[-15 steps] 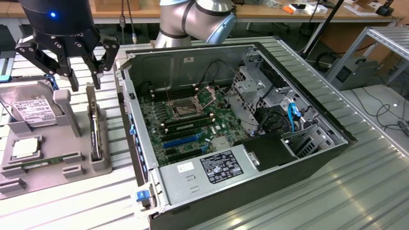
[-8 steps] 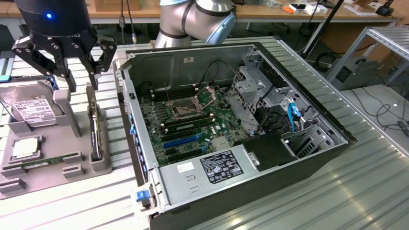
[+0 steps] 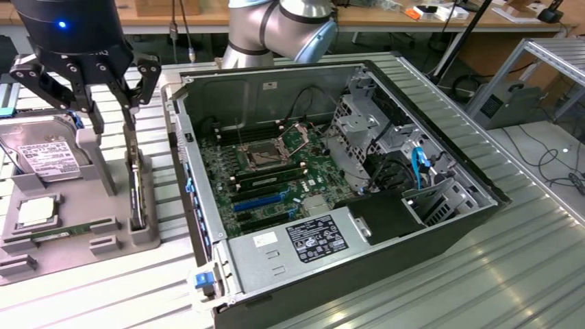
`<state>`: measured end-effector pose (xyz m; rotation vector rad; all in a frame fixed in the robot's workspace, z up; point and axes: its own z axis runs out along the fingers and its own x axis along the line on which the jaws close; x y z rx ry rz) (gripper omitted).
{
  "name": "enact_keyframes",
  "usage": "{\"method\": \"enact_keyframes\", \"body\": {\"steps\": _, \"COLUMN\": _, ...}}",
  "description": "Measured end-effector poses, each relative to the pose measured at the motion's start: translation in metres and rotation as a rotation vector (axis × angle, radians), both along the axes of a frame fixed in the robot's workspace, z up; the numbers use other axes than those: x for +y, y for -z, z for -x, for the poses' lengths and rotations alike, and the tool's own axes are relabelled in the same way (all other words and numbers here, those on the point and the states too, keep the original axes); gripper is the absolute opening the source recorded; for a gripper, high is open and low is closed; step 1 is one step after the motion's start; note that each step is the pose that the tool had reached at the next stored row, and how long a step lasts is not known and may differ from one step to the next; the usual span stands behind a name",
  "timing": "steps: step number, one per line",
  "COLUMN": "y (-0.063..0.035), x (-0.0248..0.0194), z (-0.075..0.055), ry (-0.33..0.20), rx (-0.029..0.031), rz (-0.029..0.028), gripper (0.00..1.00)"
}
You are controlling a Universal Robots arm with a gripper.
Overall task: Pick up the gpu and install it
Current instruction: 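Pick up the gpu and move the gpu toward the slot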
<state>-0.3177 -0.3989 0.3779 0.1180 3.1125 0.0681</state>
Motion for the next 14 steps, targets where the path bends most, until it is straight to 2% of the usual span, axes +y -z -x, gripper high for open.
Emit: {"method": "enact_keyframes", "body": {"steps": 14, "y": 0.0022, "x": 0.0, "z": 0.0088, "ry": 0.0, "rx": 0.0, "rz": 0.0, "gripper": 0.42}}
